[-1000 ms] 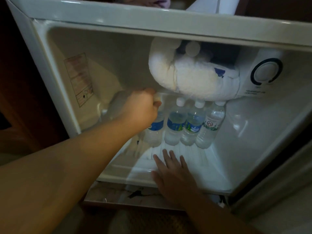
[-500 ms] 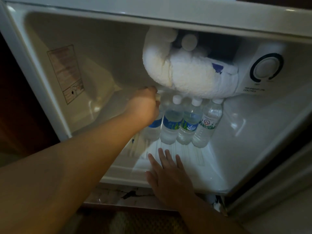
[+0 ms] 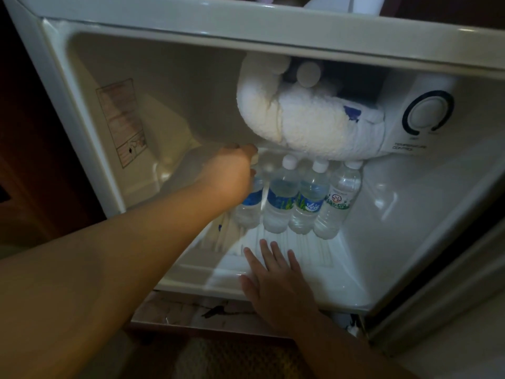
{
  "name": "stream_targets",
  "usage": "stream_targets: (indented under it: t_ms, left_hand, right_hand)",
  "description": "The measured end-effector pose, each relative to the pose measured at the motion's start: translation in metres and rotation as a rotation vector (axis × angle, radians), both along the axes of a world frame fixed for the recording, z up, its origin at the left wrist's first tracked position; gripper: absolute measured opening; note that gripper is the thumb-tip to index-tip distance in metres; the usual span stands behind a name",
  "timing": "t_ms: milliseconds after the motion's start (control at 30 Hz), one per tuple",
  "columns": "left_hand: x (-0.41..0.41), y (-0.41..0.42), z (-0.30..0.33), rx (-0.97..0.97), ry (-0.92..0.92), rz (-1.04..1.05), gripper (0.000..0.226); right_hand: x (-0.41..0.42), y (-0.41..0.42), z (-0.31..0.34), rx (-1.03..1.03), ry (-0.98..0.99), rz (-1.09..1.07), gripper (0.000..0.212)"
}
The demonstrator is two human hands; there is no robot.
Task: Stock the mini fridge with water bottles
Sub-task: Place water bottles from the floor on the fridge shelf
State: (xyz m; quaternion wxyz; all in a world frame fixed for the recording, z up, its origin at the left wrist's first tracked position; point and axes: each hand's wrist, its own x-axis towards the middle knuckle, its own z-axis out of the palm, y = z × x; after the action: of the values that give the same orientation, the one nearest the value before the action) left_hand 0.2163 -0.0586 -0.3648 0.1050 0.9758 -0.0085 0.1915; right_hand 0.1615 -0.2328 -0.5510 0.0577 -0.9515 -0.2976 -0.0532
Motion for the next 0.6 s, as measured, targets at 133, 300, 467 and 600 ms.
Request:
stream_targets:
  t_ms: [133,300,467,600]
  left_hand:
    - [-0.035,0.005,0.005,-0.019,-0.070,-0.090,0.056]
    - [-0.124,0.038,-0.001,0.189,-0.137,-0.287,0.031]
    - [-0.208,0.111,0.003,0.417,-0.086,-0.397,0.020]
    - [-0.267,0.170,-0.001,0.508,-0.063,-0.397,0.025]
  right_hand:
    - [0.001,0.002,0.002,-0.017,0.044,-0.006,0.067]
    - [0.000,0.014,0.032,-0.087,0.000,0.094,0.055]
    - [-0.039,0.079,0.057,0.143,-0.169,0.550,0.029]
    - [-0.079,0.141,0.070,0.056,-0.012,0.847,0.031]
